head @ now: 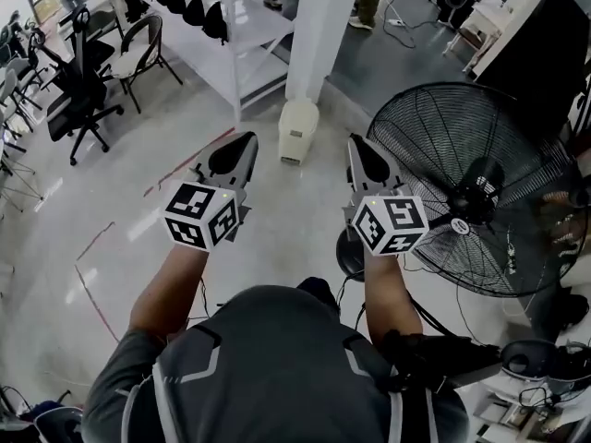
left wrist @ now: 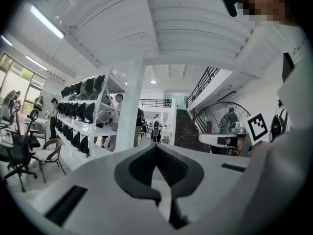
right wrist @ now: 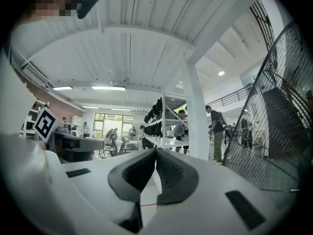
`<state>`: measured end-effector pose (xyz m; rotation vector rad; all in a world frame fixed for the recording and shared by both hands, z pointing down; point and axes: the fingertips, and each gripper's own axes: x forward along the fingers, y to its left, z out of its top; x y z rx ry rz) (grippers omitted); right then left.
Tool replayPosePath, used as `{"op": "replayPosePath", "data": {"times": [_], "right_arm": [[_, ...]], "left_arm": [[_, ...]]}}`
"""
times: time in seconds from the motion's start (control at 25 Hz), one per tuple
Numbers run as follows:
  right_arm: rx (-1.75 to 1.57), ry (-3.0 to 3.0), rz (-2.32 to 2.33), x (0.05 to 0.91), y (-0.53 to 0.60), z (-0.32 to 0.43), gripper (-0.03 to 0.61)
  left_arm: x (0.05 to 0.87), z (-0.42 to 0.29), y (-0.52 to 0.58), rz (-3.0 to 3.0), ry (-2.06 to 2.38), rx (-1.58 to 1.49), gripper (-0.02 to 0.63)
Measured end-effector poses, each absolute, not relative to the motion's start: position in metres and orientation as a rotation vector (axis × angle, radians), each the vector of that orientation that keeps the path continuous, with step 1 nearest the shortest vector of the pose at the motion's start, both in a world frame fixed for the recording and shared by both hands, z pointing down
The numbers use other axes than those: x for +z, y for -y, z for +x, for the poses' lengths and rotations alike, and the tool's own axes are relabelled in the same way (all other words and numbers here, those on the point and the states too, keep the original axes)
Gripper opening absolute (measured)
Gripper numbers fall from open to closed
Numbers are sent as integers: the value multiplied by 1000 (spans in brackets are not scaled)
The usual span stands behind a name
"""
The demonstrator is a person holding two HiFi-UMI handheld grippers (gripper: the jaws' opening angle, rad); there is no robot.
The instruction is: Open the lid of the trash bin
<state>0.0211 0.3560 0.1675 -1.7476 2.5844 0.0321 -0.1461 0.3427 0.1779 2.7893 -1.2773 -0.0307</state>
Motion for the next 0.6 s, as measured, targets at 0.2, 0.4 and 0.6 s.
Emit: {"op": "replayPosePath", "data": {"times": [0.2,0.4,0.6], "right_arm": [[33,-2619,-1743,171,-338,-4,26],[46,-2619,-1722,170,-306,-11,26],[46,-2624,-1713,178,-258,-2,26]], "left_arm": [[185,-164,-323,2776,1253,-46,8],[187,-172,-293,2770,1280,-40,8],[193,-168,-253,2764,1322,-30,8]]}}
